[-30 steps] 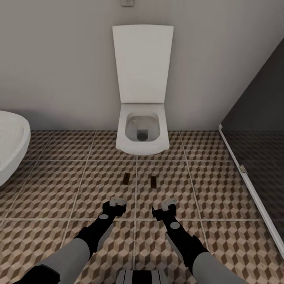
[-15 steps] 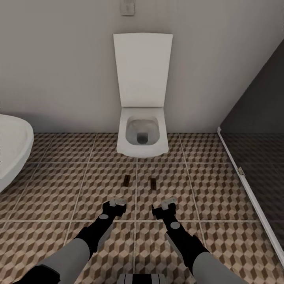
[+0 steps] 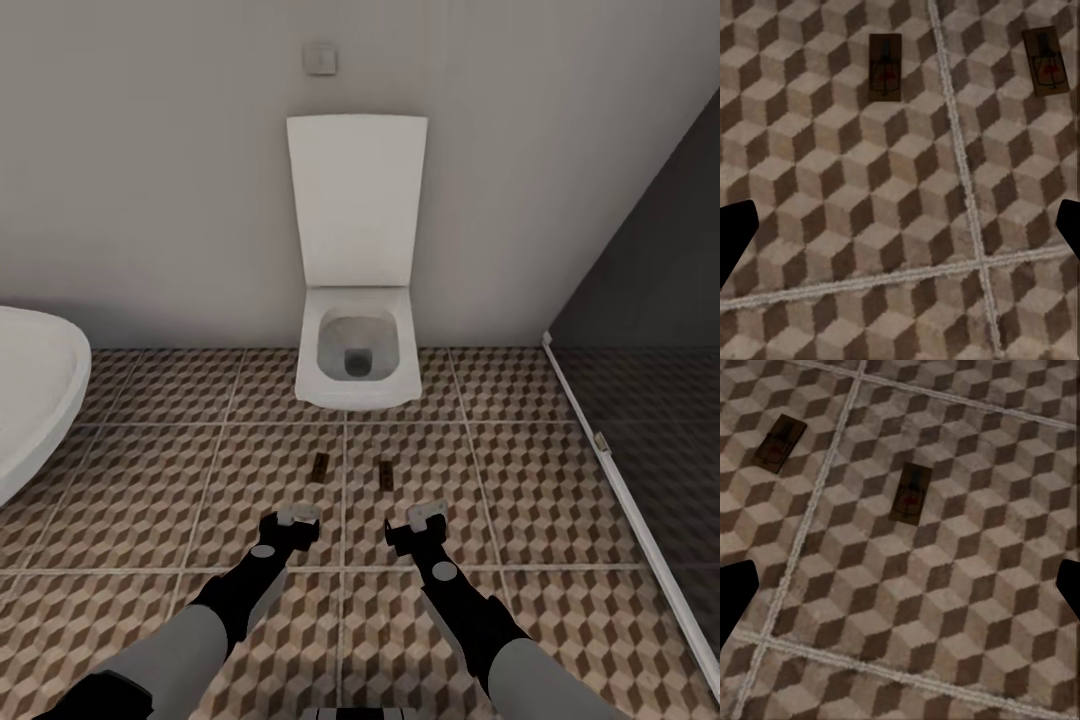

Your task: Take the four mousetraps from the cabinet in the bathroom and place them on the bathroom floor. Make sure all four end up on the same floor surface, and ensure that at least two of them are either under or directly next to the same bathroom sink.

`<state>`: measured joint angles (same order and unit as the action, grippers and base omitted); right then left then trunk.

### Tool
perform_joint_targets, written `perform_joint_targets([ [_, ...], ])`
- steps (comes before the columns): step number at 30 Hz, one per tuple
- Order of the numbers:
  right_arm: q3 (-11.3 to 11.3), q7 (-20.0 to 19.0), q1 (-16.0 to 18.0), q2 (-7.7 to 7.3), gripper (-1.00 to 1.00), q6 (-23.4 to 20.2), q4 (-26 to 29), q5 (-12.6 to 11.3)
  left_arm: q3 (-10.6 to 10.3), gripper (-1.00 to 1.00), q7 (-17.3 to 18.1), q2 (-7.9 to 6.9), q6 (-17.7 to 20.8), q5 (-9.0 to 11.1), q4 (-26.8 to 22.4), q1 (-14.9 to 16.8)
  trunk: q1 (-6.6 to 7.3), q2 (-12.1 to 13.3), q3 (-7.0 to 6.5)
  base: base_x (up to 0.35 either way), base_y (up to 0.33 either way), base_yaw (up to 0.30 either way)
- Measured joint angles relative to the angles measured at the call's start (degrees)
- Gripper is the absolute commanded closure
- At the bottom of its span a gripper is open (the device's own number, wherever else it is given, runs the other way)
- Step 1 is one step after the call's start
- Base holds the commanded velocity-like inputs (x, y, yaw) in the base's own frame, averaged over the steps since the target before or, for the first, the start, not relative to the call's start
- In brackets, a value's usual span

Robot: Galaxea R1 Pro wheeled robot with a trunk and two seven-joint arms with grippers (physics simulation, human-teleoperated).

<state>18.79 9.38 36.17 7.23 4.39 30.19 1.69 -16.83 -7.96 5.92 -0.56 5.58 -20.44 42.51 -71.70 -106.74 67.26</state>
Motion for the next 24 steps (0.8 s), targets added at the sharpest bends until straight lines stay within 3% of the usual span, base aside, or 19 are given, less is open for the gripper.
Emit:
perform_joint_targets([
  [24, 0.00, 0.07, 0.00, -0.01, -1.00, 0.01, 0.02, 0.04, 0.00, -1.00, 0.00, 0.01, 0.00, -0.02, 0.13, 0.00, 5.27, 9.63, -6.50, 0.000, 0.000, -0.061],
])
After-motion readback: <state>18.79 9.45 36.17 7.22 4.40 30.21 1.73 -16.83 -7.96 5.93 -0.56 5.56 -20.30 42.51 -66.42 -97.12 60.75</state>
